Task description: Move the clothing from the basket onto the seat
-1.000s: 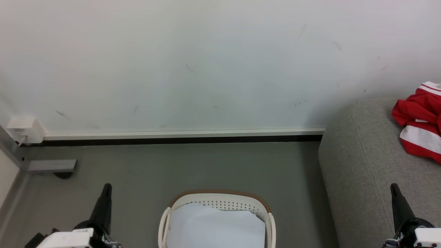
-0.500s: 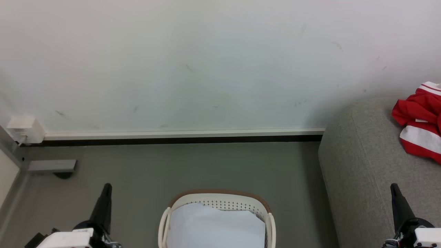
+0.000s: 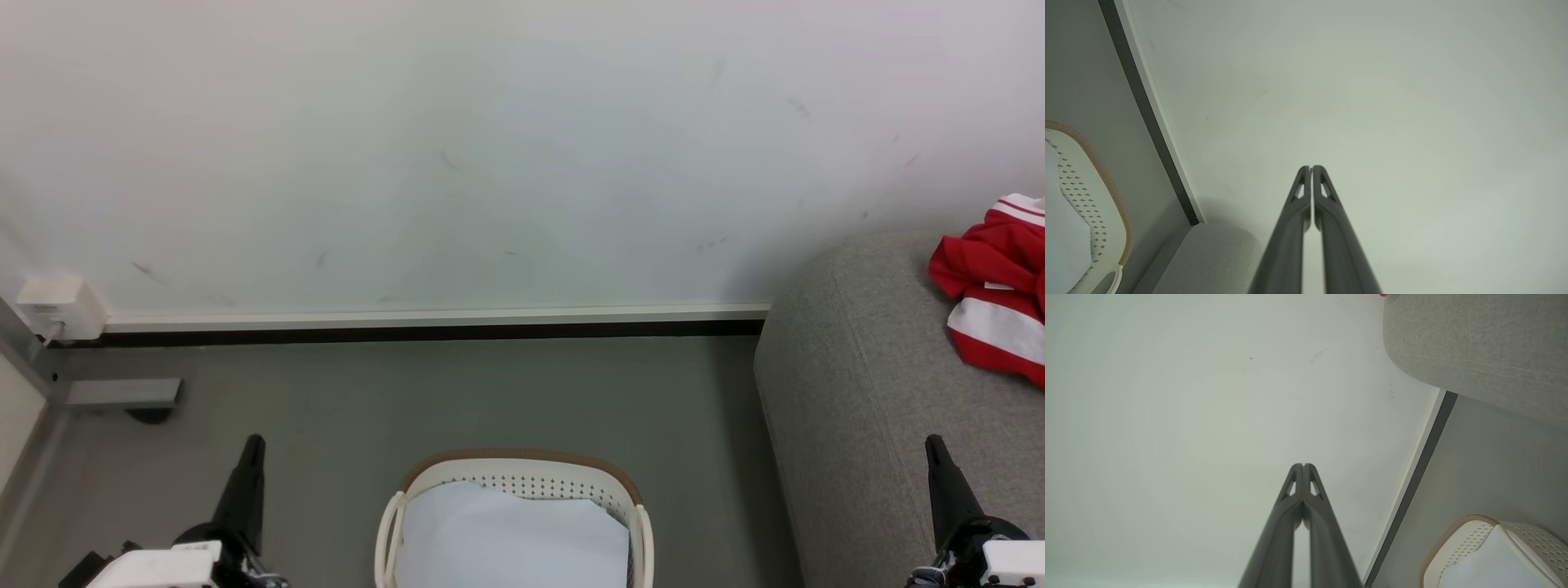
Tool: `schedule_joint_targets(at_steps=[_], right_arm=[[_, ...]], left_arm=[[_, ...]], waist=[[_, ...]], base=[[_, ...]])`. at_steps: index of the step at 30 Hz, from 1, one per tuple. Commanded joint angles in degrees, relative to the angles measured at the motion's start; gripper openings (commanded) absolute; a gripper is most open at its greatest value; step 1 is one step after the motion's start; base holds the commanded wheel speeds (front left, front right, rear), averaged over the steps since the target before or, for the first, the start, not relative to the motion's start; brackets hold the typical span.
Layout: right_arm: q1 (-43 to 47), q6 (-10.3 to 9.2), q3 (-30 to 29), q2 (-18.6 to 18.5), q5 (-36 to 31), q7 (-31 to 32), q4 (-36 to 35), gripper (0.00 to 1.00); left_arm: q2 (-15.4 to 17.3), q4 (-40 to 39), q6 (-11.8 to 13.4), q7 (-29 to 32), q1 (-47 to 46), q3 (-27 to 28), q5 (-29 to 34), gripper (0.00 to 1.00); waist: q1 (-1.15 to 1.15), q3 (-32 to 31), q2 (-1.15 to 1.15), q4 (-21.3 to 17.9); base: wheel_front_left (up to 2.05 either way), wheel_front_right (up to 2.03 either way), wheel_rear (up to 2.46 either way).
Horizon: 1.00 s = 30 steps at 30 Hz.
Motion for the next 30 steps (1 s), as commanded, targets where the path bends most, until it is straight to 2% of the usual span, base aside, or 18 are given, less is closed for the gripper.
schedule_joint_targets(at_steps=[1, 30], right_arm=[[-0.72, -0.12, -0.23, -0.46, 0.12, 0.17, -0.36, 0.00], [-0.72, -0.12, -0.23, -0.45, 0.12, 0.17, -0.35, 0.00]], left_arm=[[0.15, -0.02, -0.28, 0.22, -0.46, 0.14, -0.78, 0.00], [0.15, -0.02, -0.28, 0.21, -0.45, 0.13, -0.79, 0.00]], waist=[[0.00, 0.00, 0.00, 0.00], [0.00, 0.00, 0.00, 0.00]], base=[[0.00, 0.00, 0.00], [0.00, 0.00, 0.00]])
